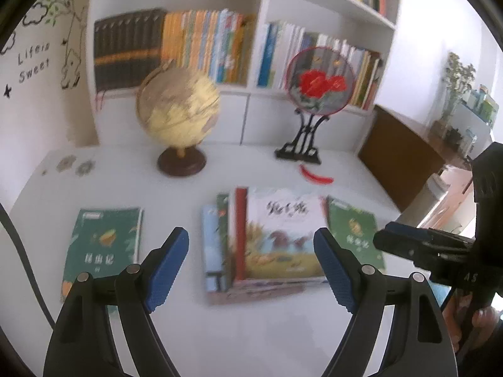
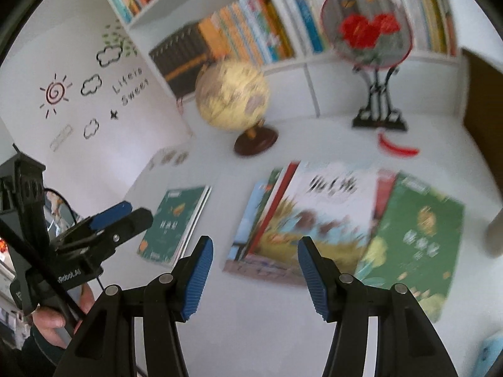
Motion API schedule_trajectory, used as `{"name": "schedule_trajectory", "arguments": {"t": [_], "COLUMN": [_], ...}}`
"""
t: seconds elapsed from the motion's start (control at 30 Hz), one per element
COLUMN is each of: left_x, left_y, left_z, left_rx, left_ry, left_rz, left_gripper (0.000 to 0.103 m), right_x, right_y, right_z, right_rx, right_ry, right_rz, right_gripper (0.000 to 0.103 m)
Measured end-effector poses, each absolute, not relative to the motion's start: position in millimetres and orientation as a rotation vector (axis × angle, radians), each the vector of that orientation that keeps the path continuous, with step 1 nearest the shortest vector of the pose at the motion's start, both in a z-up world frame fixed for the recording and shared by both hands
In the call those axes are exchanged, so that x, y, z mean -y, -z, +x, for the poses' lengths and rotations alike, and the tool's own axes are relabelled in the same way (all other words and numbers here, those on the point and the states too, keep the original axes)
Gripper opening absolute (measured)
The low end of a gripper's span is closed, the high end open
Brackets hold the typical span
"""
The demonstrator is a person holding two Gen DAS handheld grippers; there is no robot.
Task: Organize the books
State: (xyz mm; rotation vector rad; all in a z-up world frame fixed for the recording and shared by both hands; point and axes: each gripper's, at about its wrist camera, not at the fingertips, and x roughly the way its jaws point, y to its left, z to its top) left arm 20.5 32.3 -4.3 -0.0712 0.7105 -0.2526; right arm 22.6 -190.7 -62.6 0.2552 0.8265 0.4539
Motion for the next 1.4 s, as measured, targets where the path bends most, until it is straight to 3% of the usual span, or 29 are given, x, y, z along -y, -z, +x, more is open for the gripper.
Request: {"name": "schedule_trajectory", "arguments": {"t": [0.17, 0.4, 0.73, 1.4], "left_x": [-6.9, -2.9, 1.8, 16.7], "left_y": [6.4, 84.7, 165.0, 180.9], "left_z": [33.6, 88.5, 136.1, 143.9], "left_rx": [-0.684, -0.825, -0.994, -1.052], "left_ry": [0.295, 0.379, 0.363, 0.399], "left_rz": [-0.071, -0.167, -0.208, -0.219], "left_gripper": [0.086, 0.084, 0.08, 0.08], "right_x": [229.6, 248.4, 244.5, 226.9], "right_y": [52.0, 95.3, 181.7, 216.5], "right_z": [28.7, 62.7, 111.0, 136.1], "right_rx": [-0.755, -0.808, -0.988, -1.072], "right_ry": [-0.434, -0.371, -0.342, -0.33], "right_rz": [0.331, 0.383, 0.381, 0.298], "right_gripper": [0.063, 0.066, 0.055, 0.055]}}
